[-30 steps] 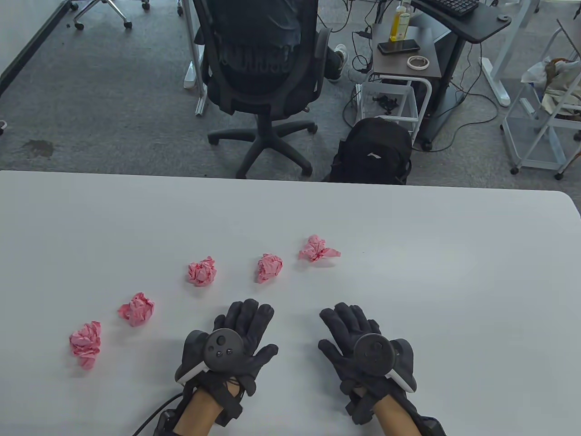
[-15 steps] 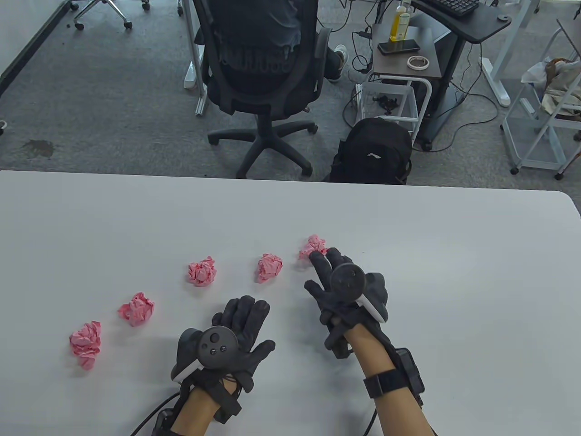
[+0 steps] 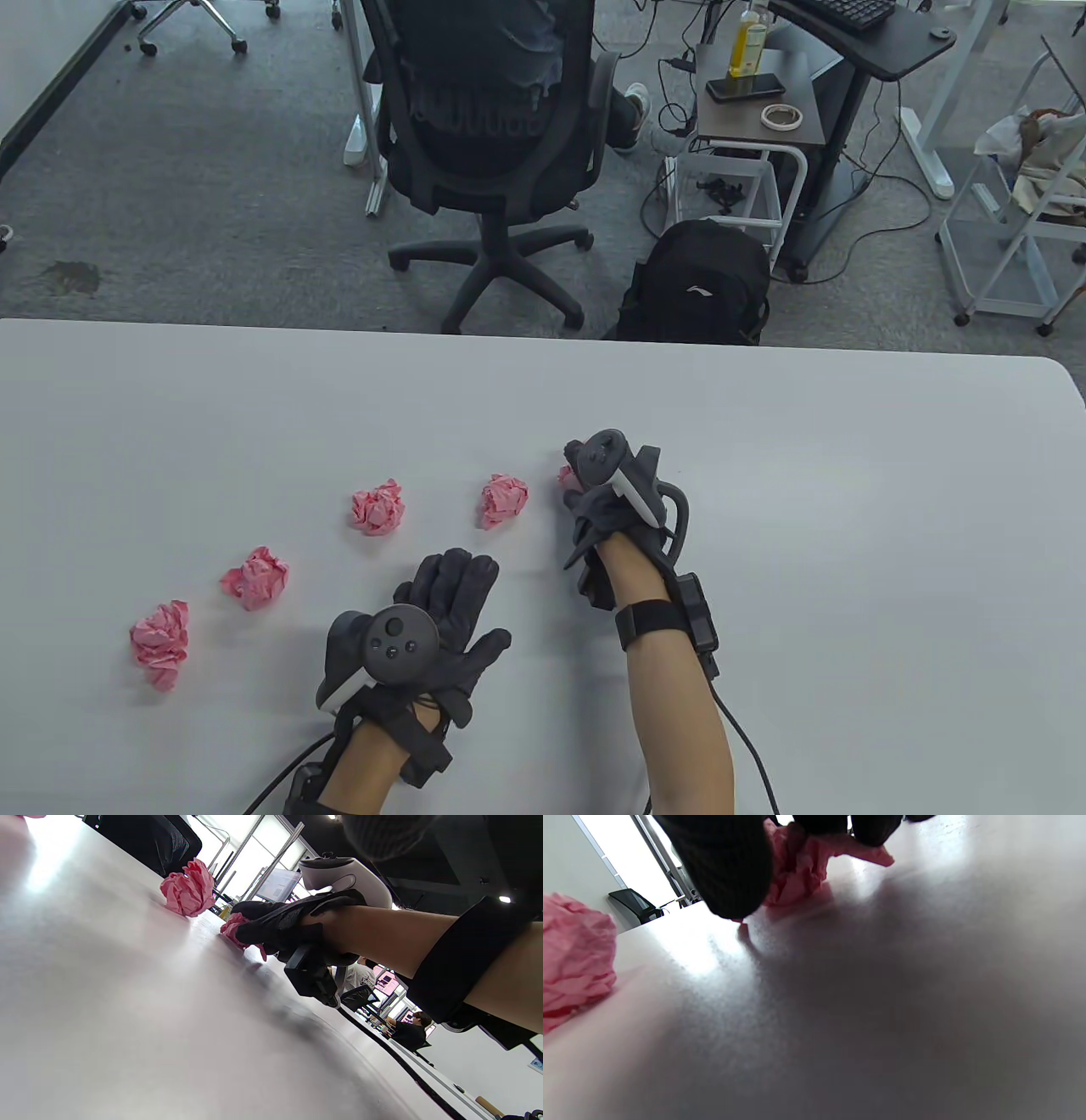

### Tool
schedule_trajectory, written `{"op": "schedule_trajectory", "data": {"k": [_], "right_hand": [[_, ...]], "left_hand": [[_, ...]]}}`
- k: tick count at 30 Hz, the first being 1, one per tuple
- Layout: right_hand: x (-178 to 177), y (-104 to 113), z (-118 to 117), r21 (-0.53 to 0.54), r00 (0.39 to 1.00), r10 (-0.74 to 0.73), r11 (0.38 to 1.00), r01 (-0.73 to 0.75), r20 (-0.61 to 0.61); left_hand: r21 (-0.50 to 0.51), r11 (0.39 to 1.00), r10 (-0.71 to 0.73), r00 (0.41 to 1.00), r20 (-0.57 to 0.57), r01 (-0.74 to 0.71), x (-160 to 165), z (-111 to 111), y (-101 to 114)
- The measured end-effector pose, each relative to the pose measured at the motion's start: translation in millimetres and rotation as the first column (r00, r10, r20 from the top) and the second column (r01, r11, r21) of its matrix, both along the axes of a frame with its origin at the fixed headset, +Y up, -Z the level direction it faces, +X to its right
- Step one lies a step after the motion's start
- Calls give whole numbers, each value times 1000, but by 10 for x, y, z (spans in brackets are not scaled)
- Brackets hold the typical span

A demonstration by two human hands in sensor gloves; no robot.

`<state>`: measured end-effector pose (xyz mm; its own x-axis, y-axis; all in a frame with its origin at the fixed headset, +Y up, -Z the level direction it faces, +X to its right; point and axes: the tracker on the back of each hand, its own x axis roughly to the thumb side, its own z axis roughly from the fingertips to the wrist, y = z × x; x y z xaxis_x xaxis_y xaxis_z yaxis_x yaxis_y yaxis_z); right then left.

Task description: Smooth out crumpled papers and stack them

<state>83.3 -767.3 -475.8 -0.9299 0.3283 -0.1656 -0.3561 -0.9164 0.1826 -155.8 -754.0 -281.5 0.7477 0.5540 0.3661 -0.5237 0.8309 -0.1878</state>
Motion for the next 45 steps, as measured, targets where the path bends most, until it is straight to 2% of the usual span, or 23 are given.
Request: {"op": "schedule_trajectory", "data": {"k": [4,8,11,13,17,22,26,31,34,38,40,45], "right_hand": [[22,14,19,21,998,65,998,-65,23],[45,107,97,134,982,189,973,-187,2],[113,260,227,206,995,93,975,-85,-26],[167,412,361,260,997,62,965,-45,-56],[251,690,805,401,983,32,915,44,-181],[271,811,1313,476,956,-18,865,162,-293],[229,794,1660,485,928,-96,831,274,-359],[170,649,1939,473,901,-119,819,327,-417],[199,503,2008,504,894,-161,777,377,-419],[243,362,2039,444,864,-218,785,431,-453],[263,348,2071,429,855,-247,780,455,-457],[188,327,2122,401,790,-360,711,577,-497]], "left_hand": [[10,1000,12,1000,6,-12,8,-4,1],[57,998,32,999,3,-32,0,10,33],[69,997,27,1000,-1,-27,-4,11,40],[64,997,42,999,1,-42,0,6,30],[62,997,51,999,7,-51,13,9,32],[79,996,49,999,16,-50,49,22,32],[81,995,62,998,15,-63,53,23,23],[112,991,73,996,46,-78,101,42,39],[144,987,66,996,56,-74,131,41,44],[170,981,86,993,81,-98,190,70,62],[181,977,99,990,100,-116,224,92,78],[184,966,147,972,182,-181,332,148,103]]}}
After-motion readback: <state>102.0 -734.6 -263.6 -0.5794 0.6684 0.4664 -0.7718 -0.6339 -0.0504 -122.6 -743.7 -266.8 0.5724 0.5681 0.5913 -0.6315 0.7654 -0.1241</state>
